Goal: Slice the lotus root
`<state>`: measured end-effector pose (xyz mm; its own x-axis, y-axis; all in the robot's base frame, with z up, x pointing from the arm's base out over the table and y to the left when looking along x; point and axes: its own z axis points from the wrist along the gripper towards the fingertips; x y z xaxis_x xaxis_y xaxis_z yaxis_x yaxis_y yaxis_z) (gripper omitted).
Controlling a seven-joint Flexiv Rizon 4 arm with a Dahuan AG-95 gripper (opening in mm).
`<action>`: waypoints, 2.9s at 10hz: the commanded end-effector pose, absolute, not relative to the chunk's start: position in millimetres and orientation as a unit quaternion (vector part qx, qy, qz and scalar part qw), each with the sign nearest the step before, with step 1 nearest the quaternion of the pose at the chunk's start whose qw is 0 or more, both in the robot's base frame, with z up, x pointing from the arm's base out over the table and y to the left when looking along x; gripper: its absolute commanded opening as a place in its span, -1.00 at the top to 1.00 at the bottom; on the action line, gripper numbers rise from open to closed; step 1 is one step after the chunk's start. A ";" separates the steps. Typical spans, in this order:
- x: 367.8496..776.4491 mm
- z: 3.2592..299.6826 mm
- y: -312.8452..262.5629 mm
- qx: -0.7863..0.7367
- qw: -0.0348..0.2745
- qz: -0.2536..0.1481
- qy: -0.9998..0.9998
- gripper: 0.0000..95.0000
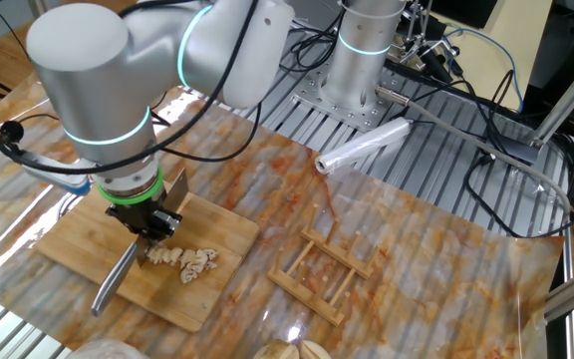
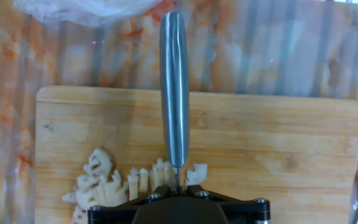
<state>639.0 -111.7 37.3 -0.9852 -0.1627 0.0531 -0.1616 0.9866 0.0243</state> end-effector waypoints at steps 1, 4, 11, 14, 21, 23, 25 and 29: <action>640.2 37.4 -111.1 0.077 0.029 -0.012 -0.997 1.00; 641.2 41.4 -112.0 0.070 0.033 -0.012 -0.997 1.00; 635.2 85.4 -111.7 0.062 0.055 -0.017 -0.996 1.00; 630.0 100.4 -85.4 0.036 0.066 -0.022 -0.997 1.00; 576.7 109.3 -11.3 -0.031 0.069 -0.026 -0.997 1.00; 556.1 115.6 15.4 -0.045 0.069 -0.027 -0.996 1.00; 546.1 119.3 32.3 -0.051 0.068 -0.026 -0.996 1.00; 526.9 125.2 69.5 -0.062 0.053 -0.023 -0.996 1.00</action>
<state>524.4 71.4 125.3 -0.9868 0.1210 0.1078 0.1257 0.9913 0.0383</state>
